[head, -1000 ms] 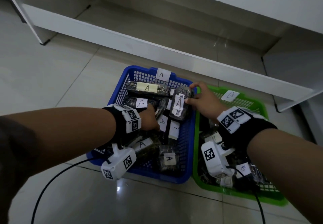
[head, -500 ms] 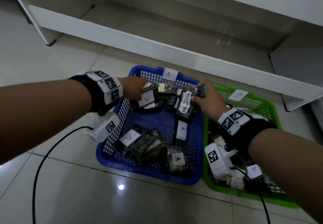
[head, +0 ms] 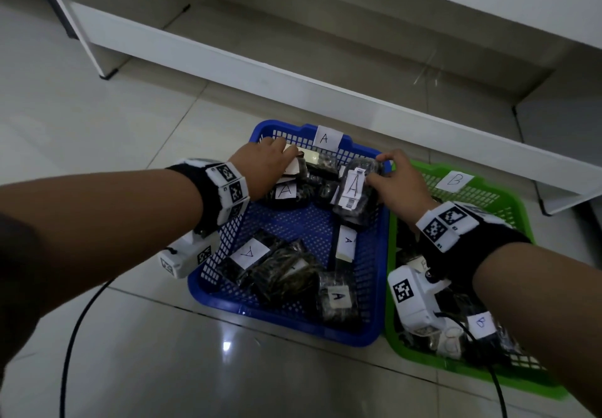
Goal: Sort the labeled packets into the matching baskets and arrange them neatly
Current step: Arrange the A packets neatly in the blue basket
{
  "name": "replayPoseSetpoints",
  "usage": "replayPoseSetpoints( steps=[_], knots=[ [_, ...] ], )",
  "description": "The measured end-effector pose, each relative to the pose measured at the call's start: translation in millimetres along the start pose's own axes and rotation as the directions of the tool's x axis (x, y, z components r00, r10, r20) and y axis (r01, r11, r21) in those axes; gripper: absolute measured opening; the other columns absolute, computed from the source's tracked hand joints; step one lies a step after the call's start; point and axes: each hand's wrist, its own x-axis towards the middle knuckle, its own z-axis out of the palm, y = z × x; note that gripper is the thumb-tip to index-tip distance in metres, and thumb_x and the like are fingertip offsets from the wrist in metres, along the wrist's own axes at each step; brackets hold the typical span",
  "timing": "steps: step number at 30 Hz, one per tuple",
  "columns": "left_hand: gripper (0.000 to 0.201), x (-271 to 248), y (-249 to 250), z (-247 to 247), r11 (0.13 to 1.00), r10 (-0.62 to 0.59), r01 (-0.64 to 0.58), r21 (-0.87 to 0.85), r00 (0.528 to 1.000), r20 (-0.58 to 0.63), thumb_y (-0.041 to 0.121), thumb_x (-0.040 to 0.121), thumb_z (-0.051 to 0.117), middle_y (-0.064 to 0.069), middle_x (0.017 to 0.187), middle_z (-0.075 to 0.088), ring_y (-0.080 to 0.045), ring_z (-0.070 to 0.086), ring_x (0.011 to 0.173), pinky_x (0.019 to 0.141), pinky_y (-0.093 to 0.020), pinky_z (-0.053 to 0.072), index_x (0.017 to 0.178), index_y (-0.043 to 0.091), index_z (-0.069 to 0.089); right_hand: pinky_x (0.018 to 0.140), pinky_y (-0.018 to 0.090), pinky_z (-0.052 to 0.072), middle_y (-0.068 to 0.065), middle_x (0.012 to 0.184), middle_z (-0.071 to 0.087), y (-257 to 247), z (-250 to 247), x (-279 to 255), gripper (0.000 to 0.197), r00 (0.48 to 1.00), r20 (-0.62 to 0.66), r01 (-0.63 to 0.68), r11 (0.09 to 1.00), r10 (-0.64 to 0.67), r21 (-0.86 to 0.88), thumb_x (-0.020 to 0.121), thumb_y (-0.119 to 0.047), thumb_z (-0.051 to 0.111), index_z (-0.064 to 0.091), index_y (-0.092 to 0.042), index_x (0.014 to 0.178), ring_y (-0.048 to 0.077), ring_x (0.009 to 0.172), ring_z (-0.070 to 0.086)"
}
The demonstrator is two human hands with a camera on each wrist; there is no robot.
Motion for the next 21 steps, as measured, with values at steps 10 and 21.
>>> replayPoseSetpoints(
  steps=[10, 21],
  knots=[
    [0.045, -1, -8, 5, 0.999, 0.053, -0.053, -0.005, 0.999, -0.012, 0.006, 0.082, 0.057, -0.012, 0.115, 0.047, -0.027, 0.048, 0.1, 0.076, -0.036, 0.05, 0.125, 0.01, 0.045, 0.068, 0.026, 0.044, 0.007, 0.109, 0.062, 3, 38, -27, 0.042, 0.937, 0.346, 0.03, 0.971, 0.055, -0.236, 0.093, -0.022, 0.057, 0.046, -0.02, 0.133, 0.022, 0.085, 0.06],
    [0.068, -10, -4, 9, 0.991, 0.023, -0.007, -0.131, 0.992, 0.122, 0.031, 0.086, 0.052, -0.015, 0.139, 0.029, -0.032, 0.032, 0.124, 0.103, -0.044, 0.036, 0.144, 0.007, 0.026, 0.072, 0.031, 0.047, 0.016, 0.116, 0.059, 4, 46, -24, 0.044, 0.942, 0.3, -0.026, 0.926, 0.148, -0.377, 0.087, -0.016, 0.063, 0.044, -0.006, 0.125, 0.033, 0.102, 0.06]
  ],
)
